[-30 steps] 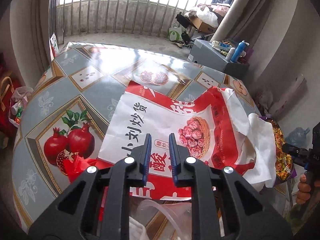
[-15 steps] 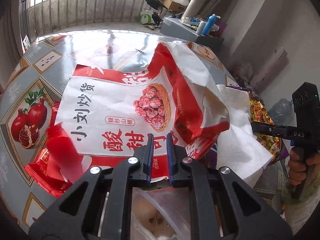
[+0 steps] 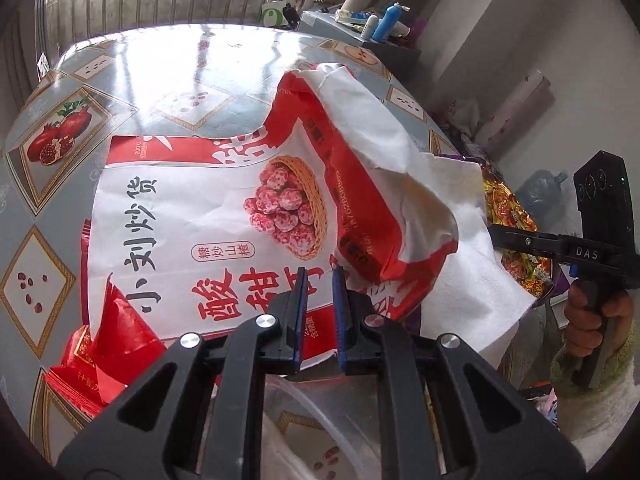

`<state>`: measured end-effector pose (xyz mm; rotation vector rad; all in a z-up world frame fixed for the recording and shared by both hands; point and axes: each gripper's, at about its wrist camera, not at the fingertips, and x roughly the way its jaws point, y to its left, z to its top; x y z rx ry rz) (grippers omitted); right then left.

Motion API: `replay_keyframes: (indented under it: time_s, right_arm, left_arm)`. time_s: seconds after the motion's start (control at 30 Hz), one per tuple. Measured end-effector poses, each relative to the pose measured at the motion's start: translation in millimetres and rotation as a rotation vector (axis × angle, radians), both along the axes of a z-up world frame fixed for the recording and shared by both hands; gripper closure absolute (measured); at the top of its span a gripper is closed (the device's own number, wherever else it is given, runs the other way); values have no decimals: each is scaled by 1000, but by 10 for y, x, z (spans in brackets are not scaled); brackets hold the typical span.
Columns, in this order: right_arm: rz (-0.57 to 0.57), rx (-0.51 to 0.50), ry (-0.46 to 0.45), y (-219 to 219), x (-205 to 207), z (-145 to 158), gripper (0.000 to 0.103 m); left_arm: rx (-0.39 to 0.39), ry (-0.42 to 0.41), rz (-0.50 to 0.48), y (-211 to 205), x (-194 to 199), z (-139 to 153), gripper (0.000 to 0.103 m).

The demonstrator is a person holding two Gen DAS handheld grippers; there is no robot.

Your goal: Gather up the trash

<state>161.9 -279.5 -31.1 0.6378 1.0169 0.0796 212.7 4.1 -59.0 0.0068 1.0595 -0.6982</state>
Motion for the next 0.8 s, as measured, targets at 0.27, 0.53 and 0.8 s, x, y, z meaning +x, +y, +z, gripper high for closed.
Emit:
replay_keyframes:
  time_s: [0.27,0.53,0.8]
  right_arm:
    - [-40,-86,-84,-110,-239,341,45]
    - [-90,-160,-182,-150,-768,658,45]
    - [-33,-136,-216,161,-911,747,45]
  left_arm:
    - [-89,-91,209,585,-83,448,66]
    - [-134,-221,287,1119,-593,878,64]
    - [-141,-230,190,1077,-1107,852,64]
